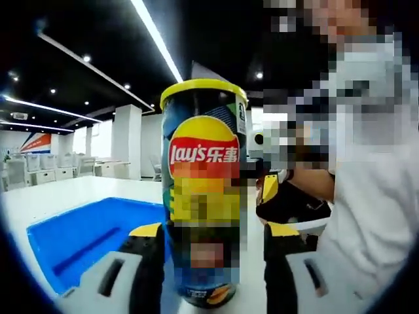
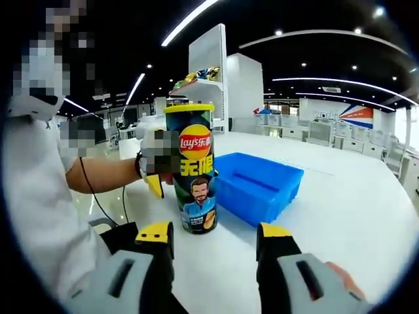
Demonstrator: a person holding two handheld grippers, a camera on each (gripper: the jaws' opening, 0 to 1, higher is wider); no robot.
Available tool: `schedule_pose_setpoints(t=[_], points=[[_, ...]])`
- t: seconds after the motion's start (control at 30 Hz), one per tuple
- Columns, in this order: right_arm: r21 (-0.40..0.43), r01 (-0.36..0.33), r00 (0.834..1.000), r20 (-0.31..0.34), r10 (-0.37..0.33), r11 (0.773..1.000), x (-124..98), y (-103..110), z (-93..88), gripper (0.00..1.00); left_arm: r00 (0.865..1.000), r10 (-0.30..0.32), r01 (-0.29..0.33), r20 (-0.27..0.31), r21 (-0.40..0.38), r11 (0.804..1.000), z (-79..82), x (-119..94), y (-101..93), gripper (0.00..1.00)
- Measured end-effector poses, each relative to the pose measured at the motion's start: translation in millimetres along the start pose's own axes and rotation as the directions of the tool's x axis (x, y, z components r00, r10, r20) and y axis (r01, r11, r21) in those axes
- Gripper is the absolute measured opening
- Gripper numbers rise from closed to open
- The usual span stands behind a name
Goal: Open the lid of the chip container on the table, take out the chips, place them into the box in front of the container, and close the lid
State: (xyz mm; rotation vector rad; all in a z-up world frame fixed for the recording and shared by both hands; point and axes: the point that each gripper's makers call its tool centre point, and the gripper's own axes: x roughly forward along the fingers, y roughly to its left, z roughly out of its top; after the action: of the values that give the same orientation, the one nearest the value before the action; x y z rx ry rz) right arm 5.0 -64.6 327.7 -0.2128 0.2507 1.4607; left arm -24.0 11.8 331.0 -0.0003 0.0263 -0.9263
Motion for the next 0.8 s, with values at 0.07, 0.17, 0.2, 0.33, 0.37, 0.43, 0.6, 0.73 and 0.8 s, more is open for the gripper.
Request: schedule_pose_setpoints(t=[0.07,0.17,0.2,0.33,0.37,0.43,0.6,0.73,0.8], points=[[0.001,-0.001,1.0,0.0,0.001,1.0,0,1,-0.1,0.49,1.0,-0.003,0.003,-0.005,-0.005,1.0,-2.8,0,0.9,0.61],[0.001,0.002,1.0,-0.002,-0.002,1.0,0,0,-0.4,0.49,1.0,-0.016,0.016,-0.007,-0.012,1.0,-5.1,1,-0.4,0.63],[0.001,0.002,1.0,-0.002,-0.002,1.0,0,0,-0.3,0.49,1.0,-0.024,0.024,-0.003,-0.018,1.0,-5.0,1,-1.0,0.63],[0.003,0.004,1.0,-0.001,-0.004,1.0,0,0,-0.9,0.49,0.999,-0.035,0.035,0.0,-0.021,0.999,-9.0,3,1.3,0.62],[0.002,0.003,1.0,-0.001,-0.003,1.0,0,0,-1.0,0.49,0.999,-0.037,0.037,0.004,-0.026,0.999,-9.4,3,1.9,0.62],[0.004,0.001,1.0,0.001,-0.001,1.0,1,2,-1.5,0.49,0.999,-0.041,0.042,0.019,-0.028,0.999,-10.1,4,2.5,0.6],[0.014,0.009,1.0,-0.001,-0.009,1.0,1,0,-3.3,0.51,0.999,-0.047,0.047,0.012,-0.028,0.998,-15.0,8,3.7,0.58],[0.021,0.01,1.0,0.002,-0.01,1.0,1,-1,-1.8,0.5,1.0,-0.016,0.016,0.017,-0.031,0.999,-15.8,7,11.0,0.49],[0.022,0.01,1.0,0.002,-0.01,1.0,1,-2,-2.3,0.5,0.999,-0.018,0.018,0.027,-0.021,1.0,-14.8,7,11.1,0.49]])
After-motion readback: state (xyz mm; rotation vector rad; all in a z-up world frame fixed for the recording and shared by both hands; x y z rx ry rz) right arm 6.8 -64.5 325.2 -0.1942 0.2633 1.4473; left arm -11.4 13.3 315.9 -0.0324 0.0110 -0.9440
